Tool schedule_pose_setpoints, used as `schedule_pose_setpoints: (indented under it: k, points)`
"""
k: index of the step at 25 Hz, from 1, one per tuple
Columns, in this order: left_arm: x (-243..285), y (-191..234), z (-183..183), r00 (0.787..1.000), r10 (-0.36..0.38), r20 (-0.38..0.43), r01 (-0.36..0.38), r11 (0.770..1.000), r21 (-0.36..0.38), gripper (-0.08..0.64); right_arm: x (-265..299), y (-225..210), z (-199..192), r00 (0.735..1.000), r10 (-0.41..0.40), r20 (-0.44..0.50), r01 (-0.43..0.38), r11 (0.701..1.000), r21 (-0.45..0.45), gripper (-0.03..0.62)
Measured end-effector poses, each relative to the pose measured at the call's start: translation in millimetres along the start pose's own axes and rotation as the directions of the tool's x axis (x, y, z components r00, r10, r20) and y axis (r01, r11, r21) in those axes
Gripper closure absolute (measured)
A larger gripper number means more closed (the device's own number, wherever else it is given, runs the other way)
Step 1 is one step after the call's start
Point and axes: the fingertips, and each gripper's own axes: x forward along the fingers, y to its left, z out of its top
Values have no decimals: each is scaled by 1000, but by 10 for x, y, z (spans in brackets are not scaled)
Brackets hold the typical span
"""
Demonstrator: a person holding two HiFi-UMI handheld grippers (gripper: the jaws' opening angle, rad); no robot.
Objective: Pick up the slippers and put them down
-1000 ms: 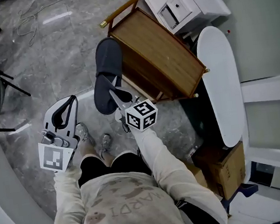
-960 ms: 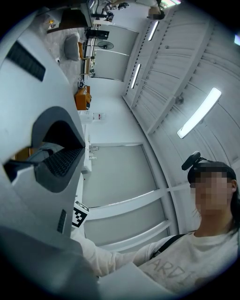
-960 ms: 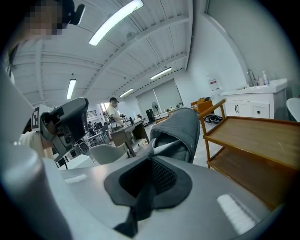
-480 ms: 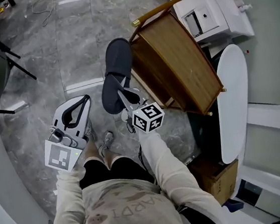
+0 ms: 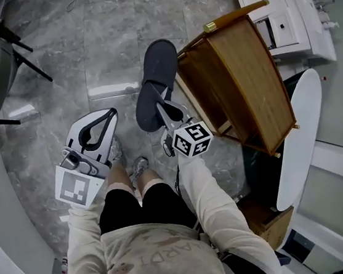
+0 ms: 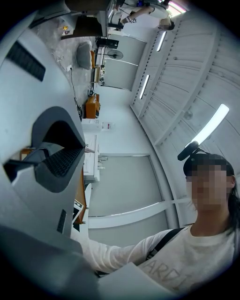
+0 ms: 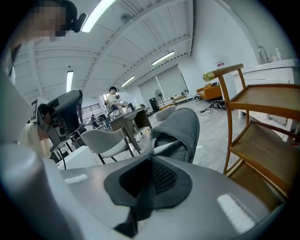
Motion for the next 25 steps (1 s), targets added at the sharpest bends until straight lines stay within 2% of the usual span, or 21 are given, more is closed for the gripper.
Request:
schedule_pose_setpoints:
  k: [8,16,20,25]
  points:
    - [50,148,-906,1000,-7,-4,7,1000,4,557,543,-359,-666,1000,11,-9,-12,1000,-17,574]
    - [247,218,-2104,1000,-26,10,25,999,33,557,1025,-993,-1707,1000,10,-29,-11,999,-34,574]
    - [346,251,-2740,999,-52,4,52,997,63,557,1287,-1336,-2226,1000,2,-22,-2,999,-35,573]
    - [500,315,-3318,997,-76,31,72,990,119,557,1617,-1741,-2731,1000,5,-11,-6,999,-54,573]
